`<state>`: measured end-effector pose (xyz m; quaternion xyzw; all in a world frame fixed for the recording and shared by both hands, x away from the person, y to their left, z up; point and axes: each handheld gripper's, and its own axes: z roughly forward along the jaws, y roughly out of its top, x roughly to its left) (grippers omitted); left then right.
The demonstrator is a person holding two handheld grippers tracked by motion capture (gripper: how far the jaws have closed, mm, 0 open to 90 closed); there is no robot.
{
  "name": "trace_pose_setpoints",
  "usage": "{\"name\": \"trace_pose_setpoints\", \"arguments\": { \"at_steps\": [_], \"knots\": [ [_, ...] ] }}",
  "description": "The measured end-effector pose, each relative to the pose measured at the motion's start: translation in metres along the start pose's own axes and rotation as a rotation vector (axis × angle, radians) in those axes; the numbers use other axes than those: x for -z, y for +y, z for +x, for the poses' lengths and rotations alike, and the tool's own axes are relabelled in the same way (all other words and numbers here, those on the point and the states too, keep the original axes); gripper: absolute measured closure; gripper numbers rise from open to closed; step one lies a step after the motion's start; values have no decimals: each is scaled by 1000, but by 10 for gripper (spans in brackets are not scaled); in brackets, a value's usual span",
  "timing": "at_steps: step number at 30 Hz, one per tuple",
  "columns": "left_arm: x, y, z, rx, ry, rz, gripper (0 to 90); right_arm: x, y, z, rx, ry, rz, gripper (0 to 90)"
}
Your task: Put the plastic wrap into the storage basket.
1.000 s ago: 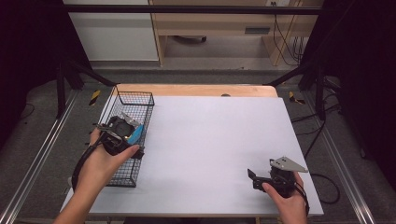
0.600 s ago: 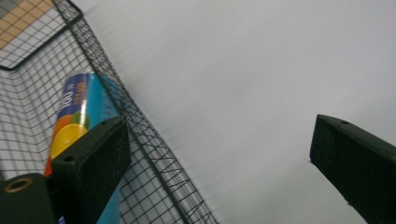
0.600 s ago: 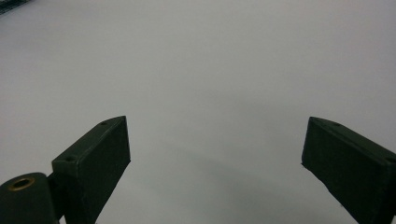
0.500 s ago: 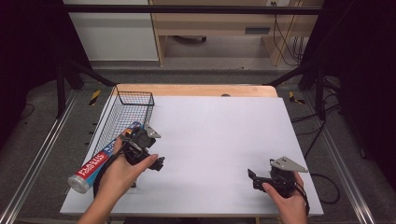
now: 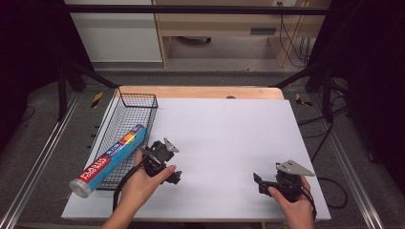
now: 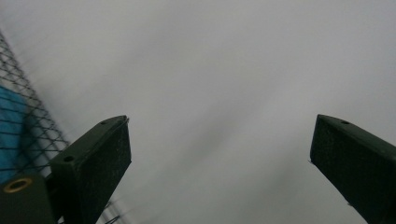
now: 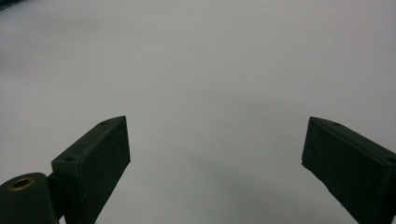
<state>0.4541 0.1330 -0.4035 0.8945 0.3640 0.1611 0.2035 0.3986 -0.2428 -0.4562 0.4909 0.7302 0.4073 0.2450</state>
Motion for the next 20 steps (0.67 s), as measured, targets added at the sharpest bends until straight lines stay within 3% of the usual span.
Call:
{"name": "trace_pose_setpoints", "arguments": {
  "at_steps": [4, 6, 7, 8, 9, 10, 11, 13, 14, 17, 20],
  "knots": [
    [-14, -4, -6, 6, -32, -26, 56, 0, 0, 0, -1, -1, 6, 79],
    [-21, -6, -8, 16, -44, -65, 56, -1, 0, 0, 6, -2, 9, 76],
    [-27, -8, -10, 27, -53, -111, 58, -1, 0, 0, 11, -4, 12, 74],
    [-27, -8, -10, 27, -53, -111, 61, -1, 0, 0, 11, -4, 12, 74],
    [-34, -10, -12, 30, -56, -183, 65, -2, 0, -1, 14, -7, 15, 73],
    [-34, -10, -12, 30, -56, -183, 65, -2, -1, -1, 8, -7, 18, 73],
    [-37, -10, -14, 23, -54, -213, 65, -3, -1, -2, 10, -11, 19, 72],
    [-45, -13, -17, 24, -68, -317, 65, -3, -1, -4, -4, -9, 22, 70],
    [-45, -13, -17, 24, -68, -317, 65, -3, -1, -4, -4, -9, 22, 70],
    [-51, -20, -18, 14, -65, -392, 65, -4, -4, -9, -23, -29, 21, 57],
    [-50, -21, -17, -6, -77, -381, 65, -5, -4, -9, -32, -34, 29, 52]
  ]
}}
